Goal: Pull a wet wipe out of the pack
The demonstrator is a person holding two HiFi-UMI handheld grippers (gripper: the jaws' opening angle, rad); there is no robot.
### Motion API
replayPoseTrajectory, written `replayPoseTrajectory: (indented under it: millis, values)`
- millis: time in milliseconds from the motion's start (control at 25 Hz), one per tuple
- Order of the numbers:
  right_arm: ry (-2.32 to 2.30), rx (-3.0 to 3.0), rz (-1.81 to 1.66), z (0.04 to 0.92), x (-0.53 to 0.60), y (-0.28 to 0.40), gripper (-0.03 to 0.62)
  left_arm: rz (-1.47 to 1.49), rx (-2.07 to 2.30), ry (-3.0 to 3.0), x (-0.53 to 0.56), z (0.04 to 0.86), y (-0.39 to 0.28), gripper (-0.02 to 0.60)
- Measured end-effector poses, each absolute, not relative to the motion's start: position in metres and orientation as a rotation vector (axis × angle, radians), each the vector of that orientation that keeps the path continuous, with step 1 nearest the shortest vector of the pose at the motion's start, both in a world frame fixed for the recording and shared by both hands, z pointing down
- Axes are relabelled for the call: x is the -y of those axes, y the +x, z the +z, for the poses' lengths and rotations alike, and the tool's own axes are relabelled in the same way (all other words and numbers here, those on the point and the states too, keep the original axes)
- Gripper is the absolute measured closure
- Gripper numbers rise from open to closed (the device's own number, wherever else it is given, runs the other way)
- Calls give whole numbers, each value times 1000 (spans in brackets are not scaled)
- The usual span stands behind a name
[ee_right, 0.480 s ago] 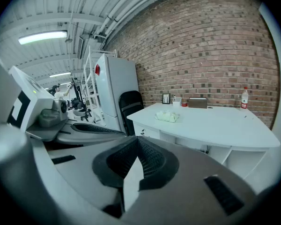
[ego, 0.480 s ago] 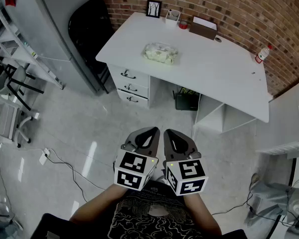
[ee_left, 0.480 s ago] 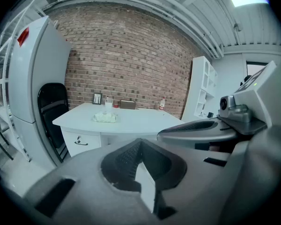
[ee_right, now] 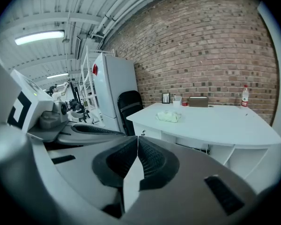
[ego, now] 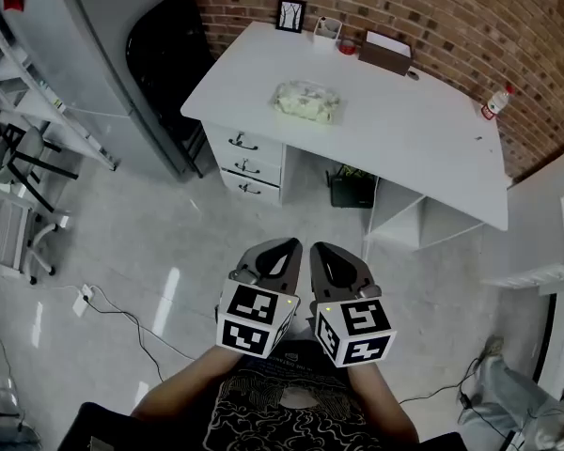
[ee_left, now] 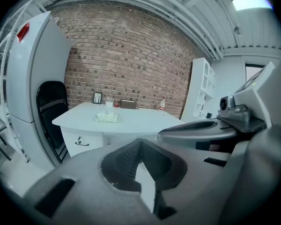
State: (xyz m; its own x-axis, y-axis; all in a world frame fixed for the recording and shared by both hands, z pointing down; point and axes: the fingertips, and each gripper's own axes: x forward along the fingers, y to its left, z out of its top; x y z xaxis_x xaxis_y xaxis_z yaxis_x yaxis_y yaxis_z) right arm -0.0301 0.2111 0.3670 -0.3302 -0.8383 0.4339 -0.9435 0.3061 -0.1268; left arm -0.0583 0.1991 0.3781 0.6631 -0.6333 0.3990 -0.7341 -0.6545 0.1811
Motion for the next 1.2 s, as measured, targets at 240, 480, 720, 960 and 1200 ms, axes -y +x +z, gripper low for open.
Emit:
replayPoseTrajectory:
  millis: [240,480,720,960,1200]
  values:
    - [1632,2280,528,369,-201,-39,576,428,1063,2561,-188,380,-67,569]
    - [1625,2285,536,373,-185,-34,576,427,1062,2564,-173,381,-60,569]
    - [1586,2316,539,378,-158,-25,576,440,1091,2549,-146,386,-47,569]
    - [1530,2345,554,381,-122,-9,576,452,1128,2522,-111,389,-28,569]
    - [1480,2358,567,384,-88,8,576,466,1156,2486,-78,393,-11,569]
